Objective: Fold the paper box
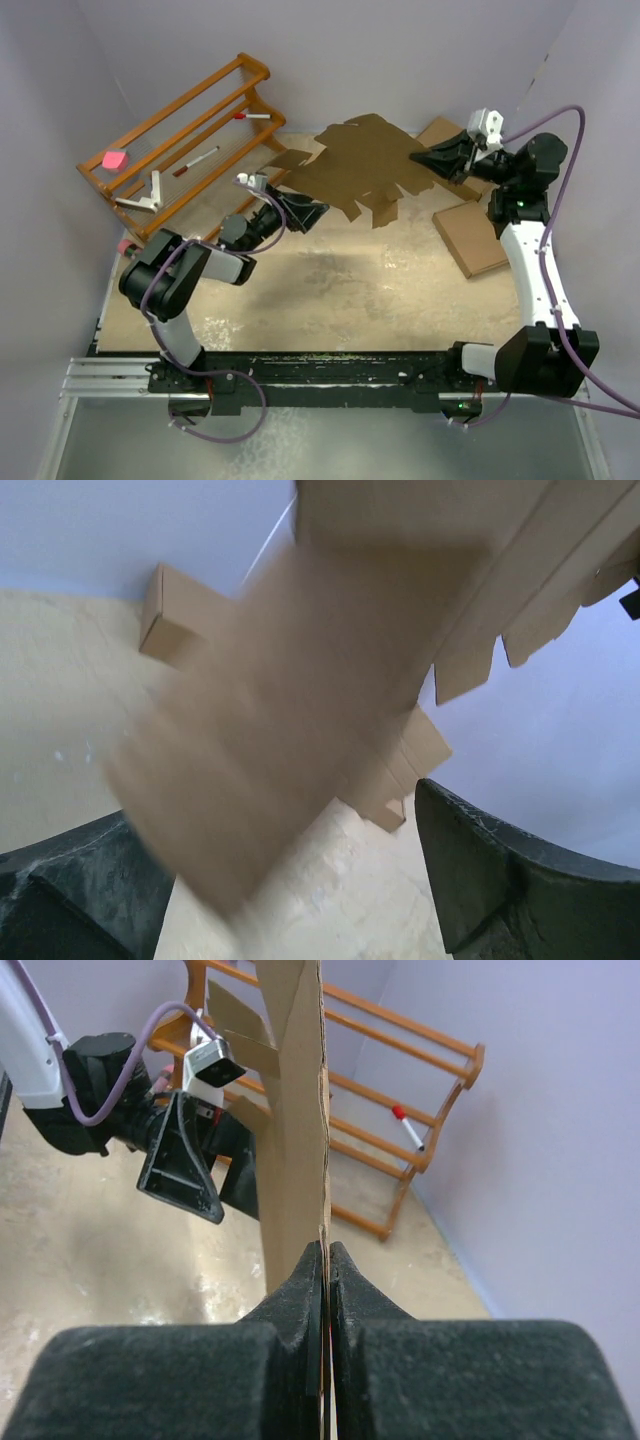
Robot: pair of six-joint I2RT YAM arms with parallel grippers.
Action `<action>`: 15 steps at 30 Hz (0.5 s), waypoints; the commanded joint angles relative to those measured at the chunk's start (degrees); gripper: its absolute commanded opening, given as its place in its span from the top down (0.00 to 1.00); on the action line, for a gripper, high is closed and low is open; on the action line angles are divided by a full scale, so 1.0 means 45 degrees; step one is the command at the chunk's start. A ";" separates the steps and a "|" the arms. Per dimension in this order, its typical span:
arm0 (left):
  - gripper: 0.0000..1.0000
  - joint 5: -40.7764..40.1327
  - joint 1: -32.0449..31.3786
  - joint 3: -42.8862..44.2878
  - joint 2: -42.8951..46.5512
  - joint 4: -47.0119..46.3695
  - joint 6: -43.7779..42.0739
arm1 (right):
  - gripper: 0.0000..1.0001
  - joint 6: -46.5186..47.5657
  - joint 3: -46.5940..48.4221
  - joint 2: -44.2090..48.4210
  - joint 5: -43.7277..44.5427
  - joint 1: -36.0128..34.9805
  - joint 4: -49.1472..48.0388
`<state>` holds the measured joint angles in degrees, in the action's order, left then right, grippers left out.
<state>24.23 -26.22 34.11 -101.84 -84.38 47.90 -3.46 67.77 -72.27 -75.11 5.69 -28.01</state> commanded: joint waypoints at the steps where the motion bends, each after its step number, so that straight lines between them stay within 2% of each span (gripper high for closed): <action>1: 0.07 0.0123 0.0288 0.1062 0.0371 -0.0493 -0.0910 | 1.00 -0.0011 0.0600 0.0474 -0.0418 0.0024 -0.1958; 6: 0.11 0.0170 0.0446 0.1511 0.0464 -0.0287 -0.0898 | 1.00 -0.0011 0.0668 0.0455 -0.0447 0.0024 -0.1925; 15: 0.49 -0.0032 0.0443 0.1157 0.1307 0.0615 -0.0898 | 1.00 -0.0011 0.0728 0.0337 -0.0272 0.0043 -0.1208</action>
<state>24.86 -24.43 39.24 -99.61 -81.45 45.19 -3.46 68.55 -71.75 -76.27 5.69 -32.84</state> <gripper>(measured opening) 0.577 0.004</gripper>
